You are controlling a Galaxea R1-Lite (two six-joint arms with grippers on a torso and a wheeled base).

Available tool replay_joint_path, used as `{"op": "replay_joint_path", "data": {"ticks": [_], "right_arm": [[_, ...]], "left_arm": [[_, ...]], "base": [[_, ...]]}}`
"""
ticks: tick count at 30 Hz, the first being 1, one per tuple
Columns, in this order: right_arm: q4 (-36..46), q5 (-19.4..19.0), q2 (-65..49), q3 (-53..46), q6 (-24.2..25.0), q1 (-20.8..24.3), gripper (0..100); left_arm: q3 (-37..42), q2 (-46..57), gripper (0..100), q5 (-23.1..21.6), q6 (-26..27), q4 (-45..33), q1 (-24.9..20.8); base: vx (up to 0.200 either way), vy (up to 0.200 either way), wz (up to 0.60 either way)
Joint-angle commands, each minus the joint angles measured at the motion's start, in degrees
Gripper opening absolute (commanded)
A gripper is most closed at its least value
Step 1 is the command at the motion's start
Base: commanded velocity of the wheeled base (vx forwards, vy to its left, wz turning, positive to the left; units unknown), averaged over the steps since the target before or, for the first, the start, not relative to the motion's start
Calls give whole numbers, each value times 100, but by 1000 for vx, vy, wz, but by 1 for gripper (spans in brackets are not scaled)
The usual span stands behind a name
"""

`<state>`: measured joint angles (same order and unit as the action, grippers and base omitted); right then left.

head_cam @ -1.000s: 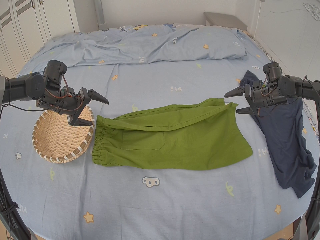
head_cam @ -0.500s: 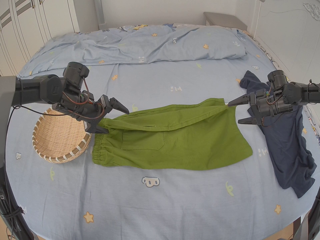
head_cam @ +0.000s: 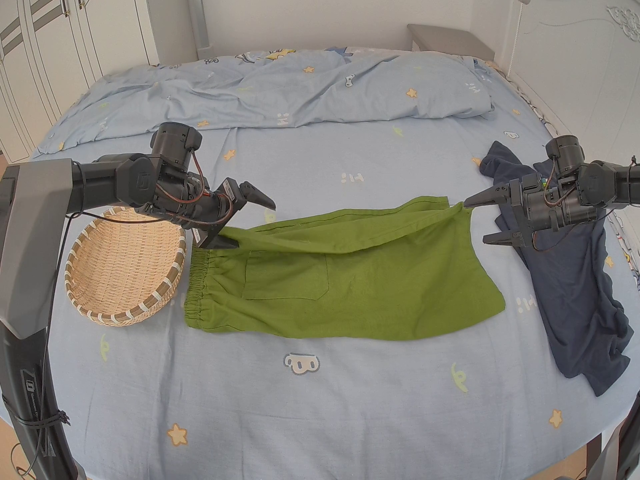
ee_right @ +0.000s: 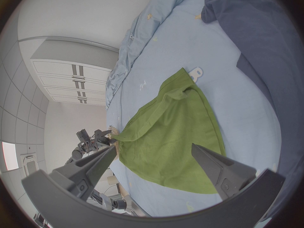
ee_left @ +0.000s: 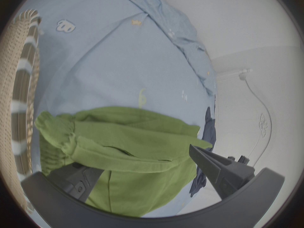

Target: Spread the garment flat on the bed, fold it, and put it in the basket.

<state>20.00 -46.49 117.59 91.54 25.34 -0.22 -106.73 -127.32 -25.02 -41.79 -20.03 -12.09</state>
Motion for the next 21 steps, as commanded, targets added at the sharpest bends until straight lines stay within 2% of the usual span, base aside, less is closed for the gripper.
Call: {"op": "replay_joint_path", "data": {"ticks": [1, 4, 12, 19, 21], "right_arm": [[-14, 0, -43, -22, -3, 4, 100], [-41, 0, -34, -31, -12, 22, 100], [-58, 0, -26, -31, -12, 13, 100], [-49, 0, -17, -101, -153, 57, 100], [-49, 0, -17, -145, -267, 75, 100]], "left_arm": [[-735, -575, 100, 111, -242, 96, 137], [-786, -786, 100, 339, -330, 245, 181], [-786, -1260, 100, 357, -576, 245, 172], [-786, -988, 100, 357, -866, 219, 137], [-786, -575, 100, 313, -866, 8, 128]], "base": [[0, 0, 0], [0, 0, 0], [0, 0, 0], [0, 0, 0], [0, 0, 0]]}}
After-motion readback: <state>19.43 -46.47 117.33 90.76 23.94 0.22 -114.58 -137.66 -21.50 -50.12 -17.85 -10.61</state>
